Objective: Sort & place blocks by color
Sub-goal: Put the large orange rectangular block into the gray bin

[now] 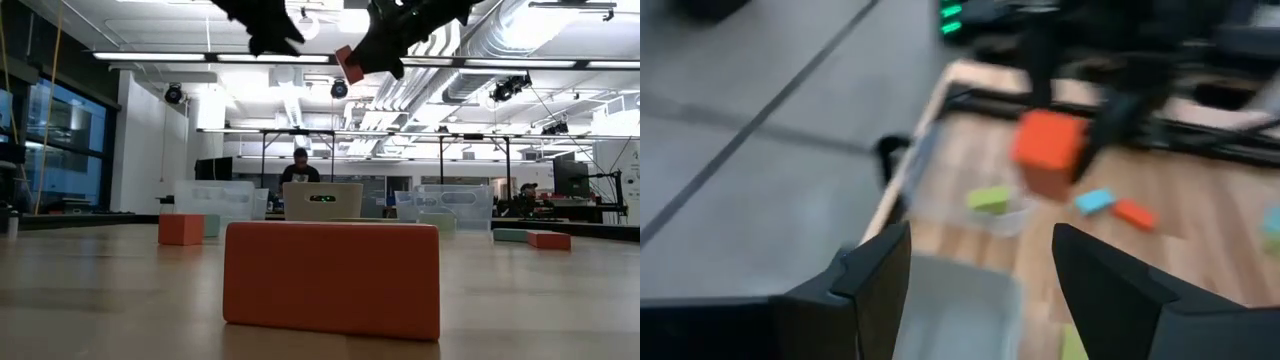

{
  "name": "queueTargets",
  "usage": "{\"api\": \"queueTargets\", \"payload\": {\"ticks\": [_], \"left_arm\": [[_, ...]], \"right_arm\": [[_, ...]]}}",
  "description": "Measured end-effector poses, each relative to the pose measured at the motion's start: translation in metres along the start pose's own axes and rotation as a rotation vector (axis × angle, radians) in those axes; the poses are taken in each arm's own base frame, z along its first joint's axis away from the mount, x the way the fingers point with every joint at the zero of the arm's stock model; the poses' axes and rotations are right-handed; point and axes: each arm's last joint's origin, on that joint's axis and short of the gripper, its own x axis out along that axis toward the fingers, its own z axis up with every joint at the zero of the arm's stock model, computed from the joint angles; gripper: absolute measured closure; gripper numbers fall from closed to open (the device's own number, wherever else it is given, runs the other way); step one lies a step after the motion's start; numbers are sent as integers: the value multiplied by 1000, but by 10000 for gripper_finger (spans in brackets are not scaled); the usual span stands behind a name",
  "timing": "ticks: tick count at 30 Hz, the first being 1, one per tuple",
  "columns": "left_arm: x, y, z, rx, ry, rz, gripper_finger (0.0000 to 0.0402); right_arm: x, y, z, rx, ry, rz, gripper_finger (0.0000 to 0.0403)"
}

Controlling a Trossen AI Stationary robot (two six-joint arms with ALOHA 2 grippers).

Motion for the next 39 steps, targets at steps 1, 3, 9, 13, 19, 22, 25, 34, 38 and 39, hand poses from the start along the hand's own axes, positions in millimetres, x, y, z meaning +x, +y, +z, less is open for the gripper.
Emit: {"api": "queueTargets", "payload": {"ticks": [1,3,9,13,19,22,25,34,38,39], "left_arm": [[0,-2,1,35,-14,-36,180],[1,-6,3,78,-37,-80,181],[4,-14,9,113,-68,-70,179],[7,-21,10,83,-69,-100,179],[11,-36,12,126,-71,-143,179],[12,-39,13,163,-74,-154,179],[17,-40,11,159,-62,-163,179],[41,-39,3,111,-1,-186,179],[48,-41,1,115,7,-195,179],[50,-41,1,117,5,-196,179]], "right_arm": [[1,2,1,-5,-7,5,295],[2,6,3,-18,-28,15,295],[3,12,3,-1,-27,23,294],[4,14,3,-7,-26,29,294],[4,15,3,-14,-26,39,294],[4,17,3,-41,-28,91,294],[4,20,4,-67,-43,112,294],[5,22,4,-95,-43,123,293],[5,23,4,-94,-39,123,293],[5,23,4,-94,-39,124,293]]}}
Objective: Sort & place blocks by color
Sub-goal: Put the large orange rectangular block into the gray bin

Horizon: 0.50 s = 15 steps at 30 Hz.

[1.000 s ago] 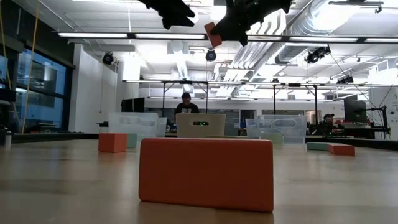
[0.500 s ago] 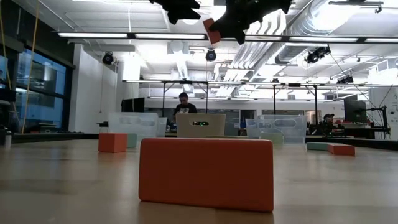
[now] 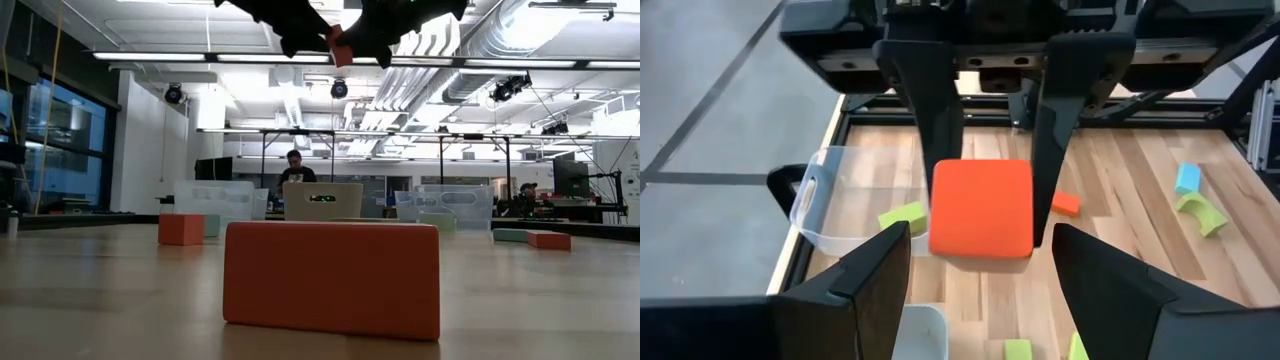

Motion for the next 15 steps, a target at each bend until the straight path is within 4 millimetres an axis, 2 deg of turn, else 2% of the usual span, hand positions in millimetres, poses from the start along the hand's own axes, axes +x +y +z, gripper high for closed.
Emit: {"api": "queueTargets", "payload": {"ticks": [4,15], "left_arm": [[8,1,0,7,-7,-4,179],[8,1,1,13,-17,0,182]], "right_arm": [[0,0,-1,6,7,10,293],[0,1,-2,16,18,14,293]]}}
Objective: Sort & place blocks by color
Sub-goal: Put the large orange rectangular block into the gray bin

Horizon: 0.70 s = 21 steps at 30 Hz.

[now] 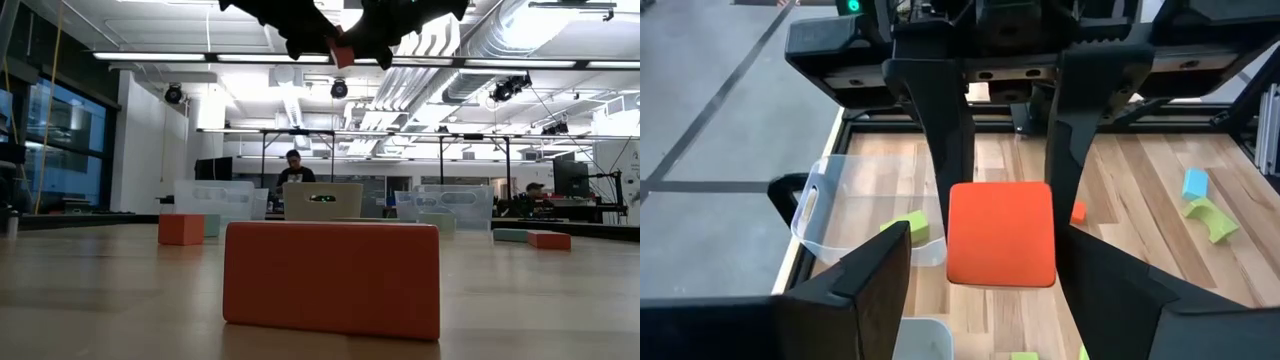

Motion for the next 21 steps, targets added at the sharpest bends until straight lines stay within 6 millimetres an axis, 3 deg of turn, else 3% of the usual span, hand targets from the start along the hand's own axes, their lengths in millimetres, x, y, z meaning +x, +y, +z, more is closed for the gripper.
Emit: {"api": "queueTargets", "payload": {"ticks": [13,21], "left_arm": [[1,-3,1,20,-2,-12,297],[1,-3,1,19,-2,-11,315]], "right_arm": [[0,0,0,-8,1,-12,293],[0,0,0,-16,2,-14,292]]}}
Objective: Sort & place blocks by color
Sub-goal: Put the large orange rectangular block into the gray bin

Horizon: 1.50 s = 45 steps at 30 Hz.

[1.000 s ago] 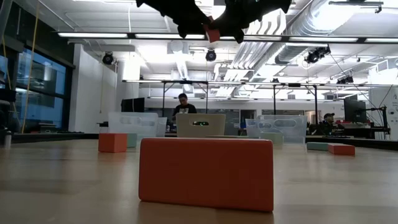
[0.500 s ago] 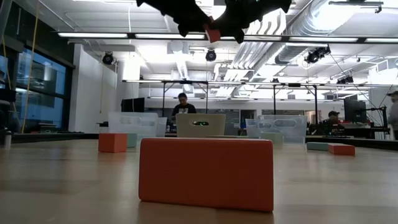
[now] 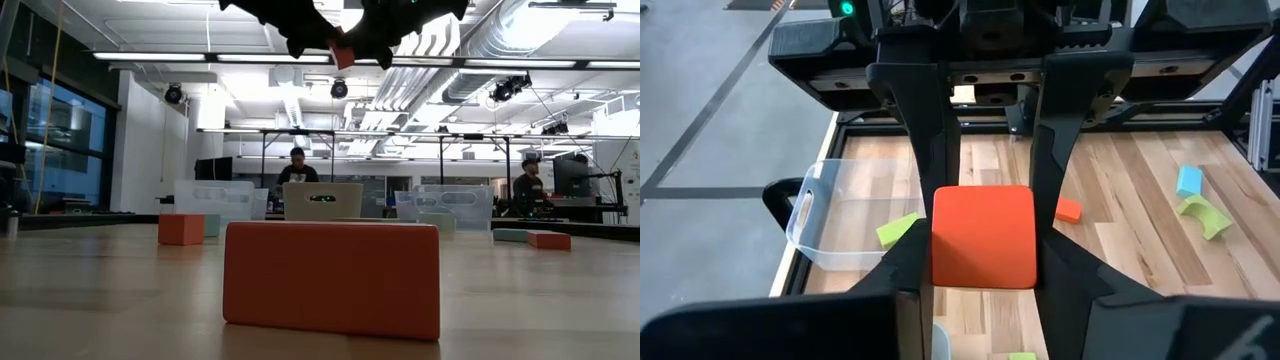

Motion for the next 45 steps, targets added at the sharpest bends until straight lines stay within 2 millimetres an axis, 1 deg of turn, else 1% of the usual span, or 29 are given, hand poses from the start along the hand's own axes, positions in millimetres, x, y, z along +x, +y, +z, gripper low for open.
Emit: {"api": "queueTargets", "payload": {"ticks": [3,5,8,12,15,17,22,24,27,29,34,40,45], "left_arm": [[0,0,0,4,0,1,316],[0,0,0,8,0,3,316],[0,1,0,10,0,17,317],[-1,4,-1,4,3,28,317],[-3,8,-2,-5,7,37,318],[-5,11,-3,-10,10,54,318],[-9,20,-8,3,48,122,318],[-11,24,-10,0,60,135,318],[-7,31,-16,6,86,165,318],[-2,39,-23,0,120,187,318],[19,58,-44,-47,195,185,318],[54,78,-76,-102,280,163,318],[81,90,-105,-140,351,140,318]], "right_arm": [[0,0,0,-2,1,-15,284],[0,-1,0,8,1,-35,267],[0,-2,0,40,0,-73,226],[0,-3,0,41,2,-110,167],[0,-4,0,40,1,-118,140],[-1,-4,0,41,1,-119,133],[-3,-4,1,52,-4,-141,132],[-7,-3,3,56,-14,-159,132],[-16,-1,5,56,-15,-205,132],[-23,0,6,57,-18,-247,132],[-37,3,8,84,-23,-321,132],[-39,4,9,101,-29,-327,132],[-39,4,7,128,-20,-326,132]]}}
